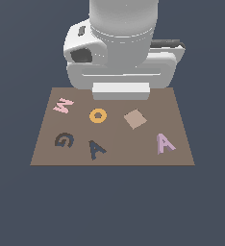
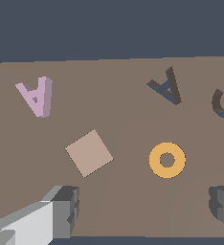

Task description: Insert a designated object into the corresponding slot on a board.

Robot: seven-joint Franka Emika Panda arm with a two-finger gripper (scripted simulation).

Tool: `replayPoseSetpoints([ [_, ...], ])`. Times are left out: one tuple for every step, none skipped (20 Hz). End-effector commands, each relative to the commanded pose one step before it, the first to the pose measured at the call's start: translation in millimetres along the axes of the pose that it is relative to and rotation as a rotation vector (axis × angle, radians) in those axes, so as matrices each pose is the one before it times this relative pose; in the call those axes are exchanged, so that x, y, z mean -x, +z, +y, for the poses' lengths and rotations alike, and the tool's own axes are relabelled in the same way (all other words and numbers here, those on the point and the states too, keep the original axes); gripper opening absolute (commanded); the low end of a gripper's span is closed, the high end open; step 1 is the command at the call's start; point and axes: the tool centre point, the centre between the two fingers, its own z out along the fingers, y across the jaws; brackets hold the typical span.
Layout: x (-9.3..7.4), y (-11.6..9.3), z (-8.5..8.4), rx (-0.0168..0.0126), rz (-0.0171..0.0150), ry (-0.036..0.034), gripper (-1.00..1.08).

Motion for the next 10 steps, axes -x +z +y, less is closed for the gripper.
replayPoseSetpoints([
  [0.00,0.00,0.01,0.00000,0.00000,0.00000,1.00],
  [-0.16,0.18,0.04,0.00000,0.00000,0.00000,1.00],
  [-0.42,0.50,-0.83,0.00012,0.00009,-0.00154,1.00],
  [-0.73,0.86,-0.99,0.00014,0.00010,-0.00195,1.00],
  [-1.03,1.20,-1.35,0.00019,0.00014,-0.00266,1.00],
  [-1.31,1.54,-1.79,0.00026,0.00019,-0.00351,1.00],
  [-1.61,1.89,-2.16,0.00031,0.00023,-0.00424,1.00],
  [-1.90,2.23,-2.55,0.00037,0.00027,-0.00501,1.00],
  [-2.19,2.56,-2.95,0.00044,0.00031,-0.00579,1.00],
  [-2.48,2.90,-3.32,0.00051,0.00035,-0.00652,1.00],
])
